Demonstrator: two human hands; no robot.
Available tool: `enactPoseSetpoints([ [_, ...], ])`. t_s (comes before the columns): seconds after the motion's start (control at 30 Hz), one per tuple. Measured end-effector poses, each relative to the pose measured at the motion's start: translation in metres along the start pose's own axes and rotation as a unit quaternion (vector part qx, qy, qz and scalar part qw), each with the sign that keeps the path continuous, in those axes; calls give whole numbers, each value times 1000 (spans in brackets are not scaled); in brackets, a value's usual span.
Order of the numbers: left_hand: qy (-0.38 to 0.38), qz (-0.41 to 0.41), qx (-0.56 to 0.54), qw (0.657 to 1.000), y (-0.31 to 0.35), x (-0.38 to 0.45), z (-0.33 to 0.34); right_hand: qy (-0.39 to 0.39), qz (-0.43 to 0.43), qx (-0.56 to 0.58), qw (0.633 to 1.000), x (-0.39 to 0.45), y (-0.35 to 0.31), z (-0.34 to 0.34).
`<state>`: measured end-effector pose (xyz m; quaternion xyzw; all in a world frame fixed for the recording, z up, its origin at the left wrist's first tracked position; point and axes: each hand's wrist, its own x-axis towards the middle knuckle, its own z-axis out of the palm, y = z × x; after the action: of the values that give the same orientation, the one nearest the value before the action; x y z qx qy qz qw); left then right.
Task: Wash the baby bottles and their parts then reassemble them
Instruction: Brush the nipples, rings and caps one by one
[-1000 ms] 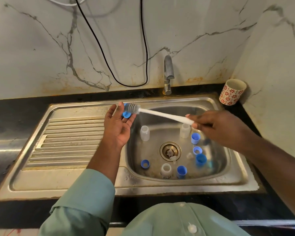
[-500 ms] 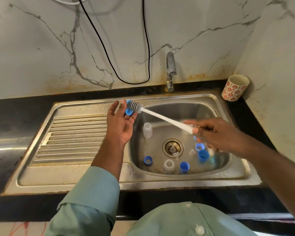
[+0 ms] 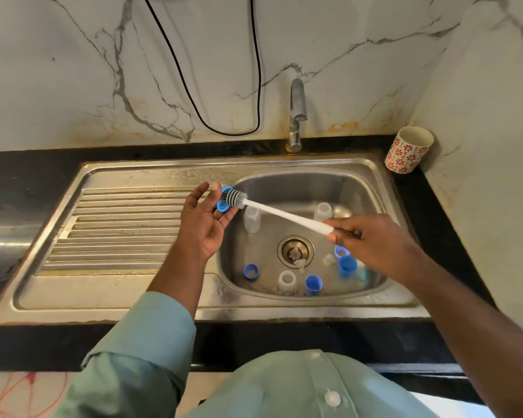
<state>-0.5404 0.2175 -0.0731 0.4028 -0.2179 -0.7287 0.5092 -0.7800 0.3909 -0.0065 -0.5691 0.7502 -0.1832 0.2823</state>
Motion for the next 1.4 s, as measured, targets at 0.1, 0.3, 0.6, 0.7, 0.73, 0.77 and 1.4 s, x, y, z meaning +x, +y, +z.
enactPoseSetpoints([
  [0.1, -4, -7, -16, 1000, -3, -1, -2, -18, 13, 2, 1000, 9, -4, -3],
  [0.3, 13, 11, -51, 999, 0, 0, -4, -86, 11, 32, 996, 1, -15, -7],
  [0.6, -15, -19, -21, 999, 4, -16, 0, -31, -22, -43, 998, -4, -12, -16],
  [0.7, -8, -26, -26, 999, 1, -22, 4, -11, -26, -77, 997, -6, -14, -18],
  [0.73, 4, -24, -35, 999, 2, -21, 4, -27, -33, -67, 997, -5, -14, -17],
  [0.77, 15, -26, -38, 999, 3, -21, 4, -45, -31, -54, 997, -6, -15, -18],
  [1.4, -13, -41, -39, 998, 6, -32, 13, 18, -45, -133, 990, -14, -17, -38],
])
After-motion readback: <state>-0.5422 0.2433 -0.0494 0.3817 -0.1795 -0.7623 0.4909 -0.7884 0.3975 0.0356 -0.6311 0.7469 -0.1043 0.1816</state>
